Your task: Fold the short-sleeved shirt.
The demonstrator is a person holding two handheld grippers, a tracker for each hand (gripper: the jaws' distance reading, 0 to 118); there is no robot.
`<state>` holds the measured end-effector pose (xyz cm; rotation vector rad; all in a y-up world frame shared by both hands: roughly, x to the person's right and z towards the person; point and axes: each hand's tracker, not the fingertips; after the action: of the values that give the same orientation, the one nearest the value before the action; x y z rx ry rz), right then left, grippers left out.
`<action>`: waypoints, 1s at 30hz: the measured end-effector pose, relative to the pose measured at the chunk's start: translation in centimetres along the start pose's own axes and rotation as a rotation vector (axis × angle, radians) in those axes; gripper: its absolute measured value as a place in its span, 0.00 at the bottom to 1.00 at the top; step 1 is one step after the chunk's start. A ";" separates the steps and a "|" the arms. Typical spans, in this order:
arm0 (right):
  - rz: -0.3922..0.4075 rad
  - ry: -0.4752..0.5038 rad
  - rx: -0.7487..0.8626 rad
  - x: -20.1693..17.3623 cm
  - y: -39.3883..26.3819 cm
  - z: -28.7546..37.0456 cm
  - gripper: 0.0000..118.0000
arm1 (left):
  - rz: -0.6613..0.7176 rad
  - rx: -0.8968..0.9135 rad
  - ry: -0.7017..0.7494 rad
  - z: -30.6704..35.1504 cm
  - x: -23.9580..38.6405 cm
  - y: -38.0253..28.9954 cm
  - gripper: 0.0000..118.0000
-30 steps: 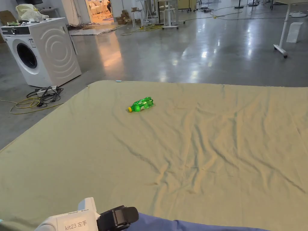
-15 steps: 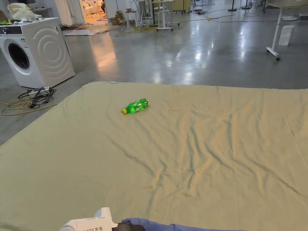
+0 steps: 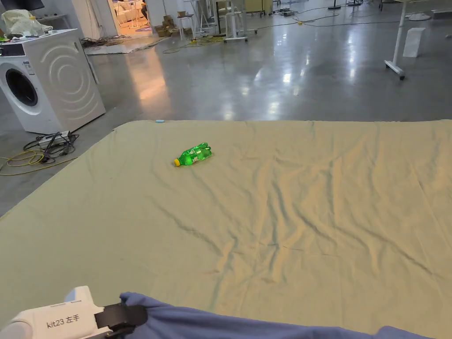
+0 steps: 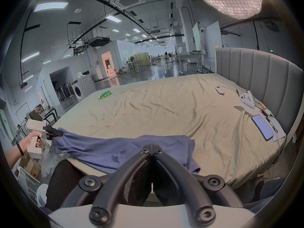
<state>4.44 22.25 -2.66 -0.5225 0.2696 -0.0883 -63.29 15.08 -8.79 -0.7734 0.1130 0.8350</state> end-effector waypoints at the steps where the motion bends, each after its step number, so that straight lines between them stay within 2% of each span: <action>1: -0.002 0.003 0.000 0.1 -0.2 0.0 0.00 | -0.005 0.003 -0.002 1.0 4.0 -1.3 0.06; 5: -0.029 -0.002 -0.011 0.7 -1.0 0.2 0.00 | -0.071 -0.005 -0.123 0.4 10.8 -4.2 0.06; 8: -0.041 -0.009 -0.010 1.2 -1.4 0.9 0.00 | -0.117 -0.052 -0.263 -2.3 16.1 -7.2 0.06; 9: -0.038 -0.017 -0.006 1.4 -1.4 1.2 0.00 | -0.133 -0.079 -0.293 -4.5 16.1 -7.3 0.06; 14: -0.041 -0.082 0.016 2.8 -1.9 3.1 0.00 | -0.298 -0.234 -0.190 -12.6 22.1 -12.9 0.06; 16: -0.064 -0.107 0.019 3.5 -2.3 3.8 0.00 | -0.302 -0.299 -0.204 -15.0 23.2 -14.6 0.06; 18: -0.089 -0.133 0.011 4.2 -3.0 4.4 0.00 | -0.326 -0.326 -0.156 -16.9 24.0 -16.5 0.07; 19: -0.099 -0.145 0.004 4.5 -3.3 4.6 0.00 | -0.339 -0.329 -0.135 -17.6 24.1 -17.0 0.11; 20: -0.110 -0.155 -0.005 4.8 -3.7 4.7 0.00 | -0.353 -0.334 -0.110 -18.1 24.2 -17.3 0.19; 22: -0.125 -0.163 -0.022 5.2 -4.2 4.7 0.00 | -0.358 -0.345 -0.130 -18.4 24.2 -17.7 0.43; 23: -0.130 -0.164 -0.028 5.3 -4.5 4.7 0.00 | -0.347 -0.359 -0.199 -17.9 24.4 -17.3 0.60; 24: -0.132 -0.164 -0.032 5.3 -4.6 4.6 0.00 | -0.342 -0.349 -0.260 -17.1 24.6 -16.8 0.68; 27: -0.128 -0.155 -0.040 4.9 -4.3 4.3 0.00 | -0.336 -0.204 -0.337 -13.8 24.9 -15.1 0.70; 30: -0.114 -0.132 -0.039 4.5 -4.2 3.9 0.00 | -0.251 -0.122 -0.284 -11.4 23.4 -13.5 0.69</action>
<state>9.74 19.84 1.63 -0.5802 0.1128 -0.1592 -35.58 16.53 -18.21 -0.7571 -0.2849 0.7078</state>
